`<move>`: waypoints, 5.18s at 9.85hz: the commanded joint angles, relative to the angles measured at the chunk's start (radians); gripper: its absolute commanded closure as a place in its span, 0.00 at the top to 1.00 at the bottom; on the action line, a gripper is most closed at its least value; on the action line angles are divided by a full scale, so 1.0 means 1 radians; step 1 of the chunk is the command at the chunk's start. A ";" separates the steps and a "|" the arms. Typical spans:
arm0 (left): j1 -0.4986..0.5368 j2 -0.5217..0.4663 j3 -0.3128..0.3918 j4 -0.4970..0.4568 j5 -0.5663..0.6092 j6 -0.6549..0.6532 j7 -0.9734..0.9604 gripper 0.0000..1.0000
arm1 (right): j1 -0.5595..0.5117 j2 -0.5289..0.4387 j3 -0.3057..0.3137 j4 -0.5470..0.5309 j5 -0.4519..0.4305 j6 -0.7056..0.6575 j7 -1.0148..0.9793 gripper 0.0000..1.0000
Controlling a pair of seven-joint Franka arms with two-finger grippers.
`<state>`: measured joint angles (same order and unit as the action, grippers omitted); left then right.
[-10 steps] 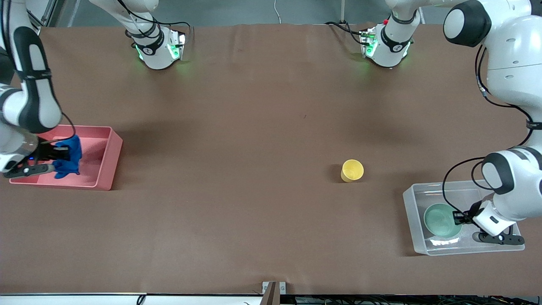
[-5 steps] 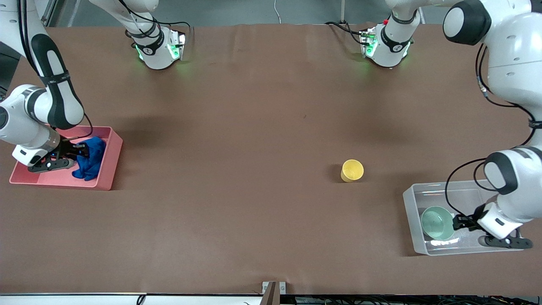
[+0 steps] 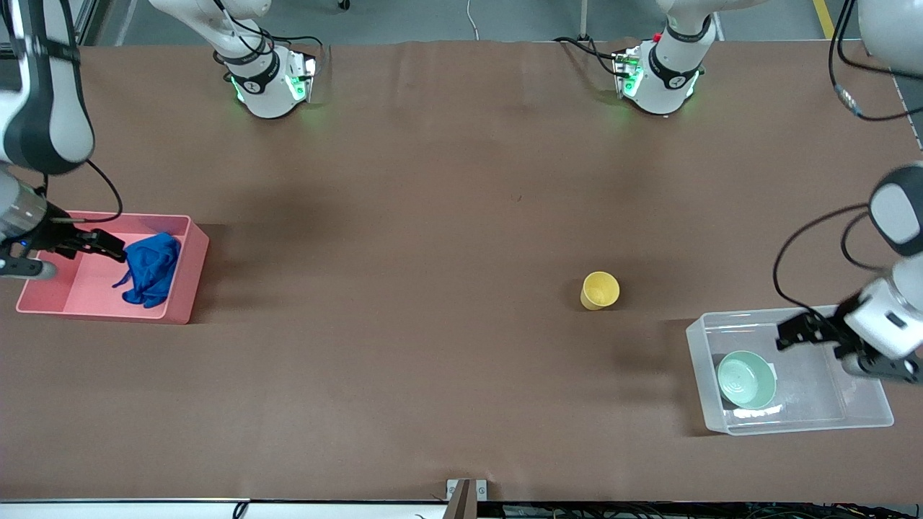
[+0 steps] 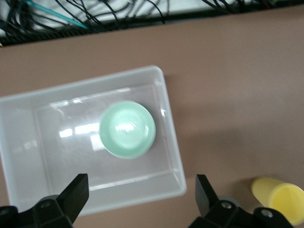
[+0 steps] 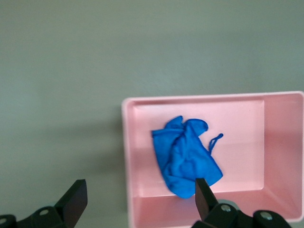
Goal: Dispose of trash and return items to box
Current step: 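Release the cloth and bowl, raising both grippers away, then move the left gripper to the yellow cup, then grasp the yellow cup with the left gripper, then carry the yellow cup into the clear box onto the green bowl, then open the left gripper and lift it off the cup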
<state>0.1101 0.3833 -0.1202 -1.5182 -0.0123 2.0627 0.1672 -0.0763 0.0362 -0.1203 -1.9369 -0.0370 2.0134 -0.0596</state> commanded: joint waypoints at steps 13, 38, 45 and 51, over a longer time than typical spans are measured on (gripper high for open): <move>-0.064 0.112 -0.240 -0.508 0.081 0.412 -0.350 0.36 | -0.050 -0.041 0.076 0.435 0.031 -0.555 0.004 1.00; 0.232 0.468 -0.145 0.251 0.195 0.051 0.155 0.08 | -0.054 -0.044 0.100 0.441 0.031 -0.568 -0.009 1.00; 0.226 0.266 -0.177 0.225 0.195 0.034 0.124 1.00 | -0.054 -0.042 0.099 0.440 0.031 -0.571 -0.009 1.00; 0.229 -0.151 -0.232 0.013 0.147 -0.224 0.074 1.00 | -0.054 -0.042 0.099 0.441 0.031 -0.570 -0.009 1.00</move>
<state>0.3319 0.2824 -0.3419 -1.4446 0.1552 1.8816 0.2516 -0.1179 0.0133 -0.0297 -1.4780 -0.0163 1.4423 -0.0582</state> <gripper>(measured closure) 0.000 0.000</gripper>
